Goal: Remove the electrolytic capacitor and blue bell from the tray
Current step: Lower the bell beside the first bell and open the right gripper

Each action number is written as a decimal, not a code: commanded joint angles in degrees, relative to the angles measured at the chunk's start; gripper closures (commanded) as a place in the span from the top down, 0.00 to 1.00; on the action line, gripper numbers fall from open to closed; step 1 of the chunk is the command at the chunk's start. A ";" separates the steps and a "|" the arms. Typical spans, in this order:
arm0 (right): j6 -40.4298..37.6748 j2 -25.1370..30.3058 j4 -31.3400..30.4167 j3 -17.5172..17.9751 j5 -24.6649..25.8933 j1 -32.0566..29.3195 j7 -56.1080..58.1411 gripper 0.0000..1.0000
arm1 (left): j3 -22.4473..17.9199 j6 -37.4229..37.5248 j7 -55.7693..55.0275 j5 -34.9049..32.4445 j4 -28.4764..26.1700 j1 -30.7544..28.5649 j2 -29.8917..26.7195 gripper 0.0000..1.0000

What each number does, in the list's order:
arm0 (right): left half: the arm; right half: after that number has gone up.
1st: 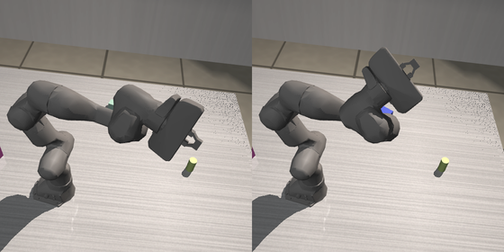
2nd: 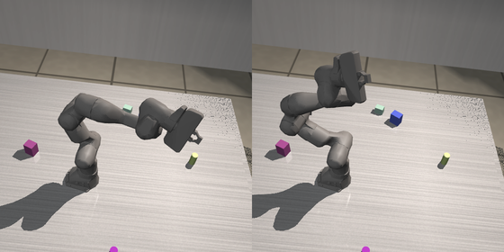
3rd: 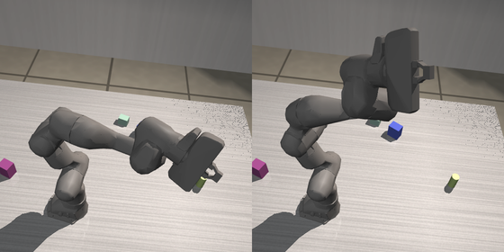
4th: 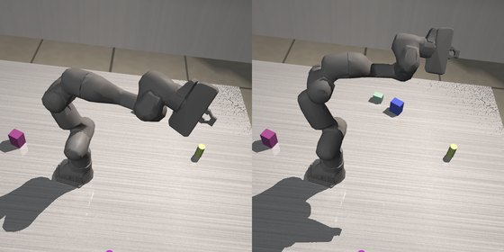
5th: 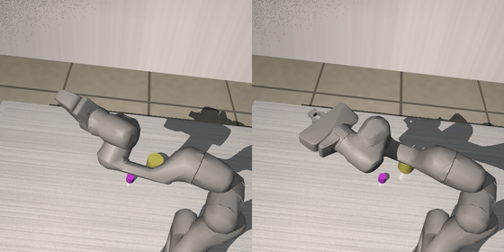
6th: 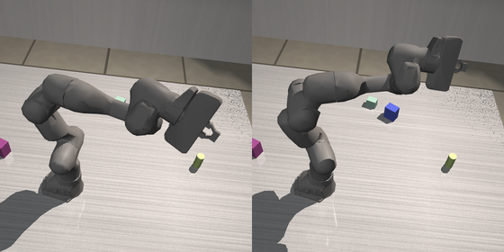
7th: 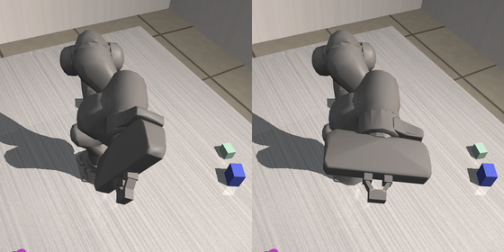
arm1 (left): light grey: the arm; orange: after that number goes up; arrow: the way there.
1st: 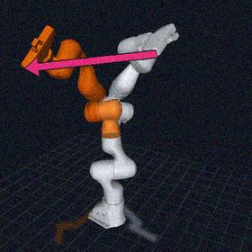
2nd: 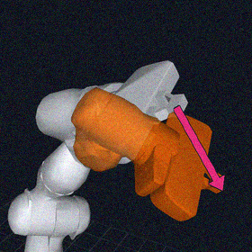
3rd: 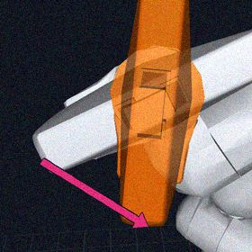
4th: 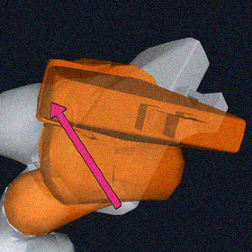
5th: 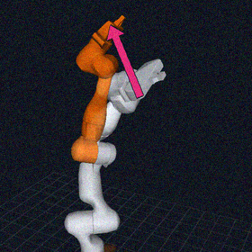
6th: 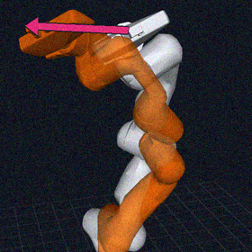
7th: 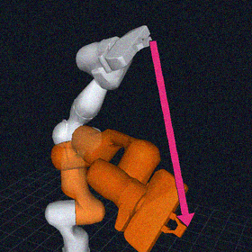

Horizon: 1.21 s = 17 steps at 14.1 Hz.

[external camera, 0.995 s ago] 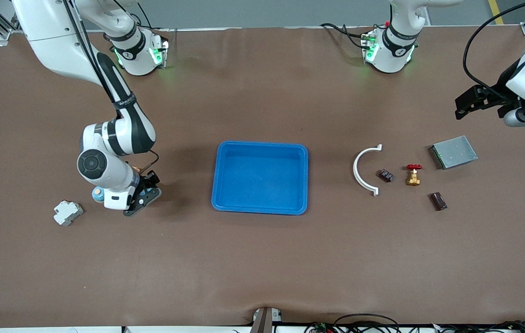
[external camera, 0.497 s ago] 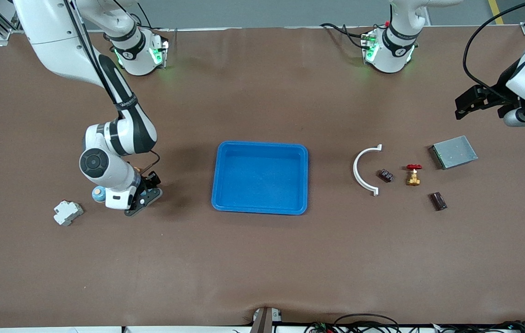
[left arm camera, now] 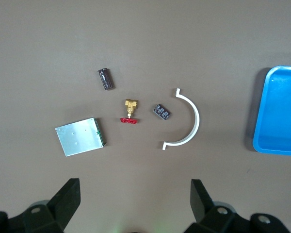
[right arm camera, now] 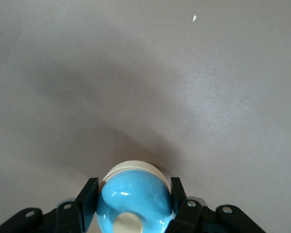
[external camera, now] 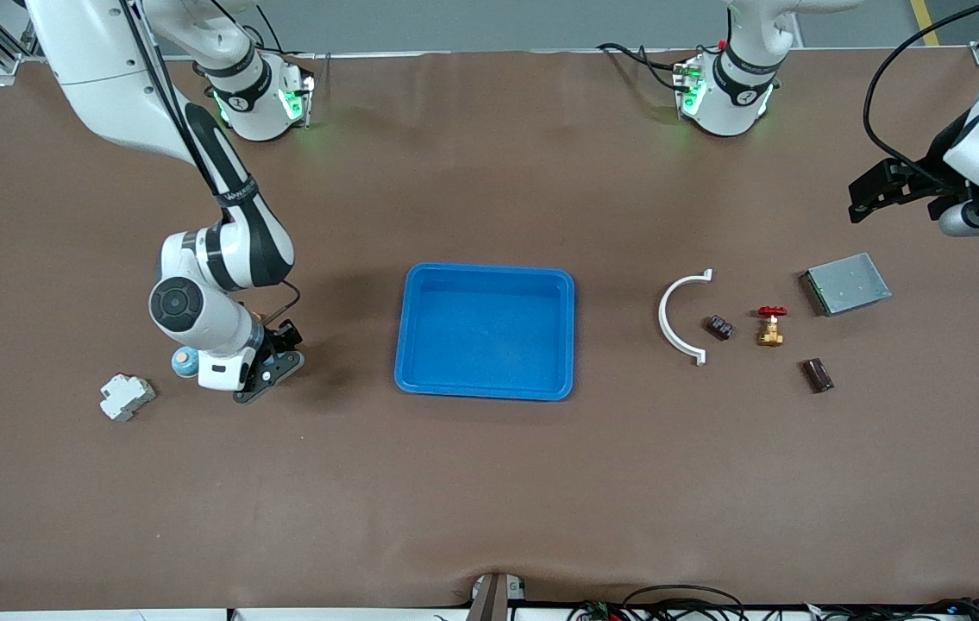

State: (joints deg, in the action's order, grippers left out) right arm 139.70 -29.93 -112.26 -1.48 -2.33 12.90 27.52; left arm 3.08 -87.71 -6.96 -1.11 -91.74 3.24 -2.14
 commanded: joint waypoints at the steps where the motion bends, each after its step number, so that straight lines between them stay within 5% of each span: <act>1: 0.84 0.13 -0.68 0.60 -3.11 -0.42 0.87 0.16 | 0.00 -0.09 0.01 -1.18 0.60 0.19 0.12 1.00; 8: 1.45 -0.84 -0.68 0.69 -3.21 -0.51 1.05 0.18 | 0.09 -0.09 0.01 -1.18 0.60 0.19 0.12 1.00; 11: 1.28 -0.84 -0.59 0.69 -3.21 -0.42 0.96 0.50 | 0.09 -0.09 0.01 -1.18 0.60 0.19 0.12 1.00; 13: 0.67 -0.75 -0.07 0.61 -3.21 -0.42 0.78 1.00 | 0.00 -0.09 0.01 -1.18 0.60 0.19 0.12 1.00; 17: -1.61 0.57 0.72 0.69 -3.29 -0.24 0.43 1.00 | 0.09 -0.09 0.01 -1.18 0.60 0.28 0.12 1.00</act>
State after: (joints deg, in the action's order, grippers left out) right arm 140.11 -30.79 -111.98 -1.26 -4.55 12.91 27.53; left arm 3.08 -87.71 -6.96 -1.11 -91.74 3.24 -2.14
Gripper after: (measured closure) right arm 0.009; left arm 0.000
